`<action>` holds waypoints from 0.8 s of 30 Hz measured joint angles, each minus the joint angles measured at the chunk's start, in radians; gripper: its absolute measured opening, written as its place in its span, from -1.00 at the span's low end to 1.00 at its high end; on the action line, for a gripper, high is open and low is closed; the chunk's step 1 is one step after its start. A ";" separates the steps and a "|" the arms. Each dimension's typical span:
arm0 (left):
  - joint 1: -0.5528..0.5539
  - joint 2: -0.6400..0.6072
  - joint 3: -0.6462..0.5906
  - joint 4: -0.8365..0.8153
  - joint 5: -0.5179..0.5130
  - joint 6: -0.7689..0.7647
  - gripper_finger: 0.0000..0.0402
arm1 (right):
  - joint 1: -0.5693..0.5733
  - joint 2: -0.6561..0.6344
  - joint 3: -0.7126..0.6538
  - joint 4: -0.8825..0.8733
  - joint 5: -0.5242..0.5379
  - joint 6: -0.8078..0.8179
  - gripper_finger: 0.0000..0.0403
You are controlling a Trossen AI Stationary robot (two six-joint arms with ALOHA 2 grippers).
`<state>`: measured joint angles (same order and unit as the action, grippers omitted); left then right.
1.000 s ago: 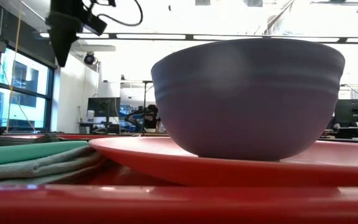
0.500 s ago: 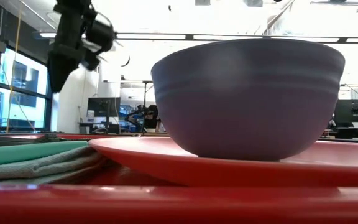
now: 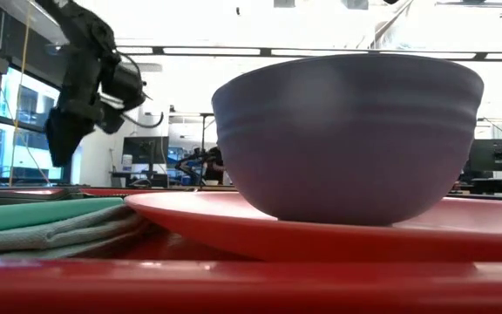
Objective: Set up tray
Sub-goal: Put the white fork on top of the light blue table napkin to the left side of the black table knife
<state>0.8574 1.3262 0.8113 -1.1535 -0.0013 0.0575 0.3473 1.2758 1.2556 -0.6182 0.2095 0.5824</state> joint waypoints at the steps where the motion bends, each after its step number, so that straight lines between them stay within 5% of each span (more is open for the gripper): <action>1: 0.000 0.000 -0.022 0.012 -0.001 -0.009 0.29 | 0.000 0.000 0.000 0.000 0.003 0.004 0.17; 24: -0.082 -0.005 -0.276 0.269 0.037 -0.130 0.14 | -0.007 0.000 0.000 0.000 0.014 0.017 0.17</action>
<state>0.7754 1.3211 0.5351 -0.8848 0.0353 -0.0722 0.3401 1.2758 1.2554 -0.6178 0.2234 0.5991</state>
